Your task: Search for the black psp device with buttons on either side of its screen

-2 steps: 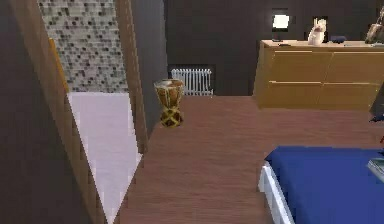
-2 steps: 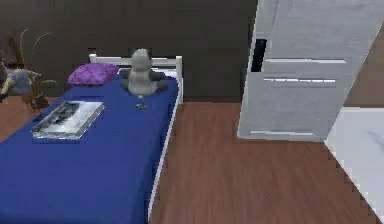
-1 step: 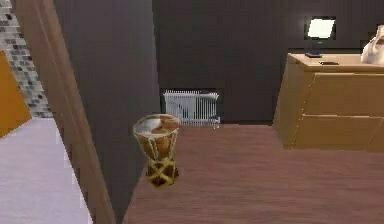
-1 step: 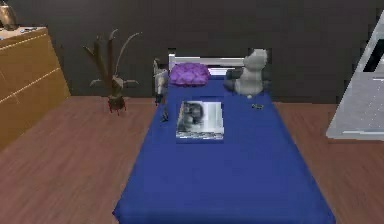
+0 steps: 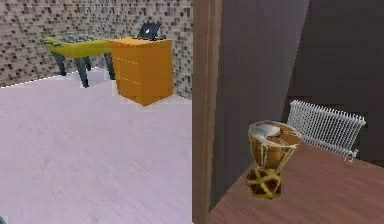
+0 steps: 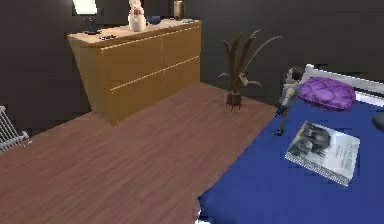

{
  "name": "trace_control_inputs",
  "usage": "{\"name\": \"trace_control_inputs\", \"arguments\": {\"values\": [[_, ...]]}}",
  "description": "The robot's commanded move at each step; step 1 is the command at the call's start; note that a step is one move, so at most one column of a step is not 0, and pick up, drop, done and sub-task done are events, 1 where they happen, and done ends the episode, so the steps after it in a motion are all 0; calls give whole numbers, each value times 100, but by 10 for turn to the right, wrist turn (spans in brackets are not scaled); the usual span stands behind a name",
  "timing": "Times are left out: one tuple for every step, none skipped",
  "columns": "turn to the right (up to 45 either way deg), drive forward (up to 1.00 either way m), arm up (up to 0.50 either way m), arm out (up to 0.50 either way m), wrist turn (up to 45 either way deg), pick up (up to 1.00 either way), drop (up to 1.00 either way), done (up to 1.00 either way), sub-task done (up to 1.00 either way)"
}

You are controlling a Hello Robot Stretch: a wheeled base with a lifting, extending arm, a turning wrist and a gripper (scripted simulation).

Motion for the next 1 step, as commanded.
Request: {"name": "trace_control_inputs", "arguments": {"values": [[0,60,0,0,0,0,0,0,0]]}}
